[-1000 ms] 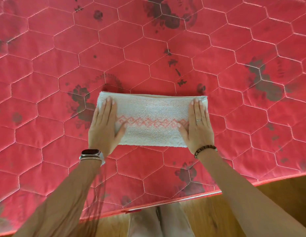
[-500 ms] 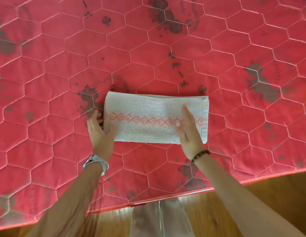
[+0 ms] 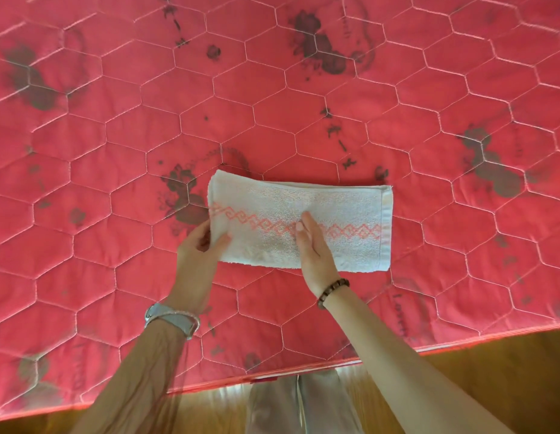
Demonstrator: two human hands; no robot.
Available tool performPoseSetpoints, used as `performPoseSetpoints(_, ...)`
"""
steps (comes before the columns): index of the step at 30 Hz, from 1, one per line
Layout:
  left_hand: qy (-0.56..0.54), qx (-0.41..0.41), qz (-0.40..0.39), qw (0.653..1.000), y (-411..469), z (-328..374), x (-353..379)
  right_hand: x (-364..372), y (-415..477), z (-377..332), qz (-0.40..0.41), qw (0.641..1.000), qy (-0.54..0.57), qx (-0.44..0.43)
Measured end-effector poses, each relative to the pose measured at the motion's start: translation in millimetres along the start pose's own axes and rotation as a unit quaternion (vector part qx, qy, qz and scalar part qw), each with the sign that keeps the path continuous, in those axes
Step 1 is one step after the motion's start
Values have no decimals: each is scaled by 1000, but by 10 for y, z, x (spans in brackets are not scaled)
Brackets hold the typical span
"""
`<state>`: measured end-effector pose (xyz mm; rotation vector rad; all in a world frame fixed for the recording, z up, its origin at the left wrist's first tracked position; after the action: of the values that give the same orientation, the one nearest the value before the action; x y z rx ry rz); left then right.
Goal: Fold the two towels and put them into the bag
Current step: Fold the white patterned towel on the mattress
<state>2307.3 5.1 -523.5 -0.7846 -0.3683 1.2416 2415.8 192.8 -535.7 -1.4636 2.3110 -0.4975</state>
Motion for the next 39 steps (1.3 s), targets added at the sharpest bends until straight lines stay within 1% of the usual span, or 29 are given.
performPoseSetpoints(3, -4, 38, -26, 999, -195, 221, 214, 1, 40, -30, 6, 998, 54, 23)
performPoseSetpoints(5, 6, 67, -47, 997, -324, 368, 416, -57, 51, -100, 25, 995, 90, 33)
performPoseSetpoints(6, 10, 81, -58, 995, -384, 432, 537, -78, 64, -157, 26, 992, 124, 27)
performPoseSetpoints(8, 21, 106, -86, 990, -489, 516, 802, -127, 54, -320, 15, 990, 141, 2)
performPoseSetpoints(9, 26, 114, -107, 987, -535, 531, 950, -162, 57, -374, 12, 990, 139, -10)
performPoseSetpoints(11, 43, 133, -149, 979, -645, 551, 1261, -321, 42, -463, 37, 990, 133, -39)
performPoseSetpoints(14, 75, 154, -191, 967, -731, 507, 1609, -617, 9, -463, 96, 986, 129, -39)
performPoseSetpoints(16, 103, 149, -229, 956, -760, 382, 1828, -874, -7, -382, 124, 987, 91, -43)
performPoseSetpoints(18, 133, 164, -251, 945, -803, 304, 1949, -1095, -21, -315, 135, 989, 44, -46)
performPoseSetpoints(20, 186, 208, -235, 931, -848, 306, 1984, -1273, -31, -232, 136, 989, 28, -45)
performPoseSetpoints(22, 251, 254, -168, 919, -814, 325, 1919, -1447, -40, -160, 143, 988, 21, -47)
performPoseSetpoints(23, 275, 254, -128, 919, -759, 311, 1864, -1528, -37, -111, 142, 989, 13, -46)
performPoseSetpoints(25, 301, 215, -78, 926, -617, 195, 1768, -1661, -7, 8, 140, 989, -6, -40)
performPoseSetpoints(26, 308, 200, -69, 928, -554, 127, 1740, -1720, 14, 64, 144, 989, -15, -39)
performPoseSetpoints(28, 319, 197, -69, 925, -465, 35, 1748, -1827, 46, 167, 158, 986, -30, -37)
performPoseSetpoints(31, 326, 204, -89, 919, -375, -41, 1857, -1901, 102, 252, 165, 985, -36, -38)
performPoseSetpoints(33, 338, 229, -87, 909, -329, -49, 1925, -1926, 145, 305, 172, 984, -27, -38)
performPoseSetpoints(35, 380, 266, -63, 884, -317, -16, 1976, -1938, 157, 314, 187, 982, -6, -38)
performPoseSetpoints(36, 411, 278, -46, 867, -320, 5, 2000, -1952, 146, 287, 199, 979, -16, -45)
performPoseSetpoints(37, 443, 289, -26, 848, -329, 38, 2026, -1986, 116, 211, 215, 972, -67, -66)
performPoseSetpoints(38, 472, 308, -4, 826, -349, 88, 2058, -2008, 73, 79, 230, 956, -152, -99)
performPoseSetpoints(39, 494, 335, 17, 802, -379, 148, 2103, -1979, 37, -62, 234, 931, -241, -141)
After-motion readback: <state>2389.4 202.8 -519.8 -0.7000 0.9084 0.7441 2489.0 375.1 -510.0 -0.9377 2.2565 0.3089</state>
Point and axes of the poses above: each hand's wrist, its own y-axis towards the middle knuckle, its own x-axis out of the palm, z = x × y, the point moved 10 cm from there along y, towards the middle knuckle, and after that the axes turned 10 degrees about -x, right-handed, at the moved point
